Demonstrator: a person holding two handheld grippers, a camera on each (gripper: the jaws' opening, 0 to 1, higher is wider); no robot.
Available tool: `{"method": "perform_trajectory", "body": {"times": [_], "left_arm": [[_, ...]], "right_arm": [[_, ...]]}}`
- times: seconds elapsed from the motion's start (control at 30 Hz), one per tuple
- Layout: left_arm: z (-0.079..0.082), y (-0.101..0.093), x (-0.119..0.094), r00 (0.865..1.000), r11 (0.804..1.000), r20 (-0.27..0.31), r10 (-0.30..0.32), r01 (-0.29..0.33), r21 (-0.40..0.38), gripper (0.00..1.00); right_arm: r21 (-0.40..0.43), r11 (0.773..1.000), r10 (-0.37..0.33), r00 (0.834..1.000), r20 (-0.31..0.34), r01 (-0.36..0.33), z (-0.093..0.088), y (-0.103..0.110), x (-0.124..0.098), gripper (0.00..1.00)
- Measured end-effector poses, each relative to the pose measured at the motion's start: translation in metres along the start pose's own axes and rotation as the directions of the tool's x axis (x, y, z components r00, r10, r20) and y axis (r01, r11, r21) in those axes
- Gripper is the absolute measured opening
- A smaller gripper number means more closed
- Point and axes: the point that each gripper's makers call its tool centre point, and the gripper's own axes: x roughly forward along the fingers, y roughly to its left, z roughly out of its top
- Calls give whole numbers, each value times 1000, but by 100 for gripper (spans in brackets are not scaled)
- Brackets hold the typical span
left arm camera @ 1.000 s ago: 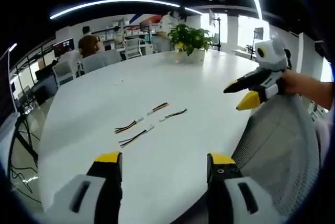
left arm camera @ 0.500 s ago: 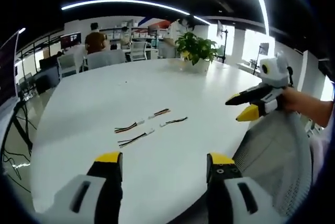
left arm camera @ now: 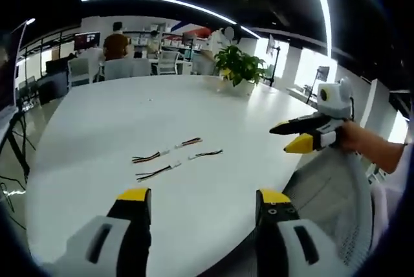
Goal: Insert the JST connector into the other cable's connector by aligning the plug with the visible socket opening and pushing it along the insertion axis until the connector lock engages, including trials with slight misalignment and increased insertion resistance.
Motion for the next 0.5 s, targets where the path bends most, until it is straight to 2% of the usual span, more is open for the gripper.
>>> {"method": "perform_trajectory", "body": {"times": [0.2, 0.5], "left_arm": [[8, 4, -3, 1000, 999, -2, 9, -9, 40, 61], [24, 19, -6, 999, 999, 20, 24, -25, 43, 58]], "right_arm": [[-23, 1000, 0, 1000, 24, 0, 15, -7, -5, 54], [-33, 999, -9, 998, 70, 11, 38, -22, -13, 50]]}}
